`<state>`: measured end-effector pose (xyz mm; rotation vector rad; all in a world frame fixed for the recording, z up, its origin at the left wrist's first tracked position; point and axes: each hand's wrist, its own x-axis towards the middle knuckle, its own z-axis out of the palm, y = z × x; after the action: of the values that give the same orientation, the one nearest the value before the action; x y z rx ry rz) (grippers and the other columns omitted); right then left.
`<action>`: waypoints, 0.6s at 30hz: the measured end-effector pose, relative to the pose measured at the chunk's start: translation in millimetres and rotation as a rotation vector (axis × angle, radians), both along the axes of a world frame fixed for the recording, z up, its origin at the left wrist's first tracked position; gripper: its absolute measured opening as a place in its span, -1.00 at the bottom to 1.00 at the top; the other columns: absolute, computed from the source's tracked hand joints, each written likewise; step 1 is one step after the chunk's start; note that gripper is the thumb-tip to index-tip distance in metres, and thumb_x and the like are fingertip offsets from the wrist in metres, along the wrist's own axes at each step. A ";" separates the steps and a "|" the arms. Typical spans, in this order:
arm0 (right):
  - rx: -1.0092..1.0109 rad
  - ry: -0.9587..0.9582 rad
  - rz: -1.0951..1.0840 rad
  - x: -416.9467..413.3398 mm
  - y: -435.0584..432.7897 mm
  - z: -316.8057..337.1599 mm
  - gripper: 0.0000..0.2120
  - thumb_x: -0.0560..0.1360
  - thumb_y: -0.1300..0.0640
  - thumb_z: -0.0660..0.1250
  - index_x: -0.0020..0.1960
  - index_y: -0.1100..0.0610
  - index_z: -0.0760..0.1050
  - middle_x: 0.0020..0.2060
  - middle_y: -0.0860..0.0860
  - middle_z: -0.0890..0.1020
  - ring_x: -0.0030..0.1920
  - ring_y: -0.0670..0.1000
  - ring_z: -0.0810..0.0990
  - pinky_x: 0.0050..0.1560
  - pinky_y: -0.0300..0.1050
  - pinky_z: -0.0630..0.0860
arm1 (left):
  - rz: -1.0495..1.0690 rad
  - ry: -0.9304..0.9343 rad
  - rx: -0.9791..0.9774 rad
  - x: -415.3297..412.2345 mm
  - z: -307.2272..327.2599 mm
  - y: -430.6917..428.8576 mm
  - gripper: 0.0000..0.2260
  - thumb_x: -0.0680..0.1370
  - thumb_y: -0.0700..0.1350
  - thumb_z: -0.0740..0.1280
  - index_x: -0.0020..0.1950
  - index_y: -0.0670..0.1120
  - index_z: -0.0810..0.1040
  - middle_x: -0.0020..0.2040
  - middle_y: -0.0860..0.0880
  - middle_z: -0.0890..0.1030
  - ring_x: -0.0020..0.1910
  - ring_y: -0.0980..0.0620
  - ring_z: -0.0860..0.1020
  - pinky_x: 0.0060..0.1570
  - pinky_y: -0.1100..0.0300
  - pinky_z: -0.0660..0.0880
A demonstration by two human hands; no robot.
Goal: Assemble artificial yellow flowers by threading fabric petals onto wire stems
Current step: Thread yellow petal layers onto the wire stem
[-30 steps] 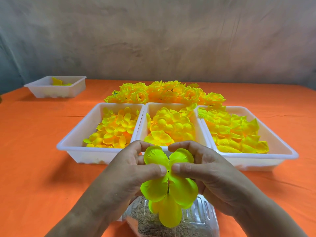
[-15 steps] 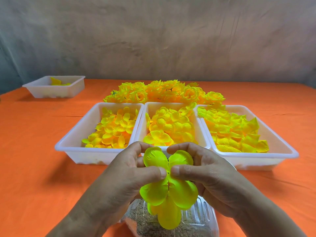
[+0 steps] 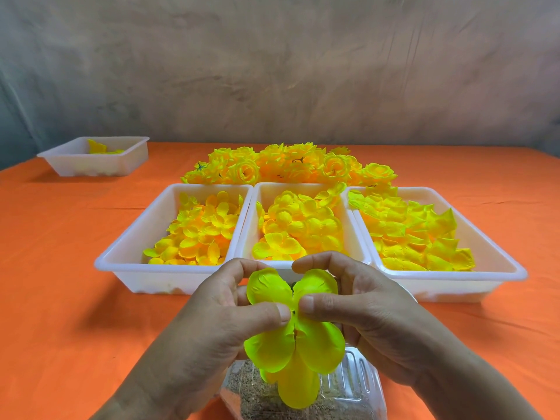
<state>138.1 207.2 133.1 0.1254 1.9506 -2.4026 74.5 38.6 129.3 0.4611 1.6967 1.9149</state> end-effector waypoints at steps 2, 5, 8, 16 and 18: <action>-0.004 -0.004 -0.005 -0.4 -0.2 0.2 -0.58 0.26 0.24 0.48 0.11 0.08 0.57 -0.21 0.12 0.61 -0.20 0.14 0.57 -0.22 -0.01 0.47 | 0.007 -0.010 0.003 -0.5 -0.8 0.6 -0.51 0.20 -0.26 0.46 0.12 -0.13 0.53 -0.20 -0.16 0.67 -0.38 -0.06 0.61 -0.52 0.14 0.53; -0.005 -0.014 -0.007 -0.9 0.2 0.0 -0.58 0.25 0.23 0.48 0.10 0.07 0.57 -0.23 0.11 0.61 -0.23 0.12 0.58 -0.26 -0.05 0.48 | 0.007 -0.014 0.000 -2.0 -1.1 1.9 -0.53 0.20 -0.25 0.46 0.10 -0.11 0.54 -0.20 -0.14 0.67 -0.39 -0.05 0.61 -0.51 0.15 0.52; -0.013 -0.027 0.000 -0.8 0.8 -0.4 -0.58 0.25 0.24 0.48 0.10 0.08 0.57 -0.22 0.10 0.64 -0.25 0.10 0.60 -0.28 -0.06 0.52 | -0.003 -0.022 -0.001 -3.7 -3.0 1.9 -0.56 0.21 -0.24 0.46 0.08 -0.09 0.55 -0.21 -0.12 0.66 -0.39 -0.05 0.61 -0.51 0.15 0.52; 0.002 -0.081 -0.018 -0.1 4.5 -6.5 -0.48 0.23 0.27 0.48 0.17 0.12 0.51 -0.14 0.16 0.66 -0.21 0.09 0.65 -0.30 -0.11 0.58 | -0.051 -0.030 -0.040 -3.0 -16.3 1.5 -0.65 0.25 -0.22 0.46 0.00 0.00 0.62 -0.13 -0.12 0.69 -0.26 -0.05 0.67 -0.43 0.14 0.56; 0.044 -0.082 -0.034 -0.4 5.1 -8.2 -0.51 0.28 0.31 0.48 0.18 0.13 0.50 -0.07 0.26 0.65 -0.17 0.10 0.65 -0.24 -0.06 0.57 | -0.082 -0.021 -0.086 -2.5 -18.6 0.4 -0.61 0.26 -0.21 0.46 0.07 -0.04 0.56 -0.14 -0.10 0.70 -0.23 -0.04 0.68 -0.38 0.11 0.58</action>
<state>137.7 212.3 124.9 0.2572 1.9810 -2.3361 72.0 39.0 110.7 0.4685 1.7122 1.7758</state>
